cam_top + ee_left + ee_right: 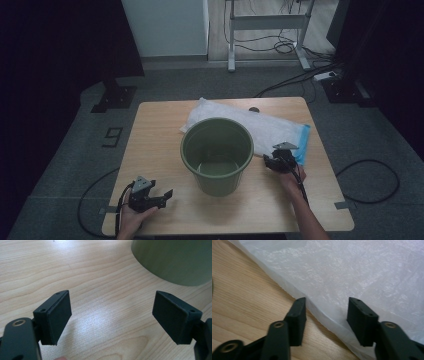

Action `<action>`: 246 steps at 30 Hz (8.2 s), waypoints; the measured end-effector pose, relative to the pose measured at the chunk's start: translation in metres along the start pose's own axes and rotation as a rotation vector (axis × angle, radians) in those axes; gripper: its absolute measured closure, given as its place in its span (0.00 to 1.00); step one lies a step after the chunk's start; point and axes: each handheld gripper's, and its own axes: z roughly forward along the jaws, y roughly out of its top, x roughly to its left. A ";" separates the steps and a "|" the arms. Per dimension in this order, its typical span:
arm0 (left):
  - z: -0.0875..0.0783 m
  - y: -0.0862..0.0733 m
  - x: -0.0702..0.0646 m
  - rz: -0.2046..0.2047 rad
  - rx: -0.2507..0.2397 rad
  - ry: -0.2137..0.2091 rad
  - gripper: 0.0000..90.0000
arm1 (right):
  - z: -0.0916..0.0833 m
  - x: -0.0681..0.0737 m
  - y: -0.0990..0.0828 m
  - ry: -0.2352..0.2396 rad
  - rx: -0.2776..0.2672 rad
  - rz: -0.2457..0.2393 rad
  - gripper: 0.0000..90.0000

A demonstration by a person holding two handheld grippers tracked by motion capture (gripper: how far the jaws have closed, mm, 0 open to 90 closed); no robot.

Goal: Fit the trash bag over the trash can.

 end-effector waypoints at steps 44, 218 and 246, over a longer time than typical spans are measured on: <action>-0.004 -0.004 0.002 -0.008 0.004 0.009 0.20 | -0.147 -0.046 -0.122 -0.019 0.003 0.115 0.53; -0.006 -0.012 0.010 -0.016 0.026 -0.025 0.24 | -0.177 0.117 0.082 0.260 -0.619 -0.063 0.99; -0.007 -0.014 0.013 -0.022 0.022 -0.013 0.24 | -0.205 0.120 0.020 0.305 -0.632 -0.058 0.41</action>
